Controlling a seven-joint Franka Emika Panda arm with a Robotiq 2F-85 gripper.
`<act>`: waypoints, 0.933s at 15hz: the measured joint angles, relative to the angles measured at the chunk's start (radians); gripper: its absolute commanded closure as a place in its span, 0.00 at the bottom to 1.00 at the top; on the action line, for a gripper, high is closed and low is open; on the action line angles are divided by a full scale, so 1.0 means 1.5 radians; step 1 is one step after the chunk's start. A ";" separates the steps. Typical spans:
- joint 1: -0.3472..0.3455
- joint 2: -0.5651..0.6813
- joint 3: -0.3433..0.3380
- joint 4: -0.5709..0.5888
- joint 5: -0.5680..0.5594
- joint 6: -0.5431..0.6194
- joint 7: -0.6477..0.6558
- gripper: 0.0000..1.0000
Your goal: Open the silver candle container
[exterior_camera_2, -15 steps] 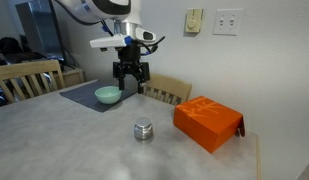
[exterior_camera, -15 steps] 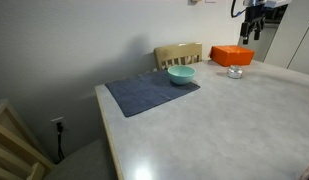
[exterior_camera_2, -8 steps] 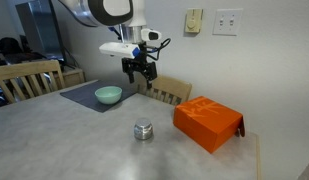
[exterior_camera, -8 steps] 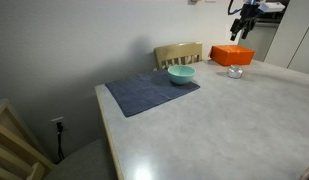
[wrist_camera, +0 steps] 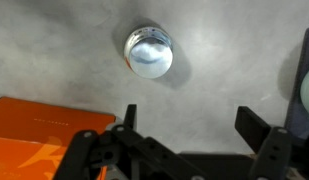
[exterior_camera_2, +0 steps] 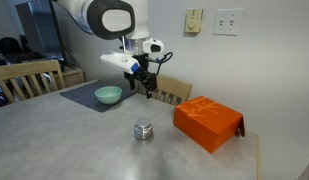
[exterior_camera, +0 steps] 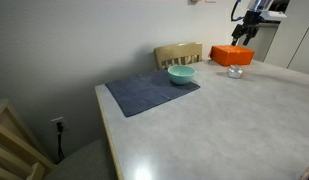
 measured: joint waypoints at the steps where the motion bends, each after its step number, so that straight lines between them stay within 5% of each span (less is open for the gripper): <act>1: 0.002 0.007 0.000 0.001 -0.001 -0.003 0.003 0.00; 14: -0.008 0.145 -0.012 0.130 -0.010 -0.079 0.077 0.00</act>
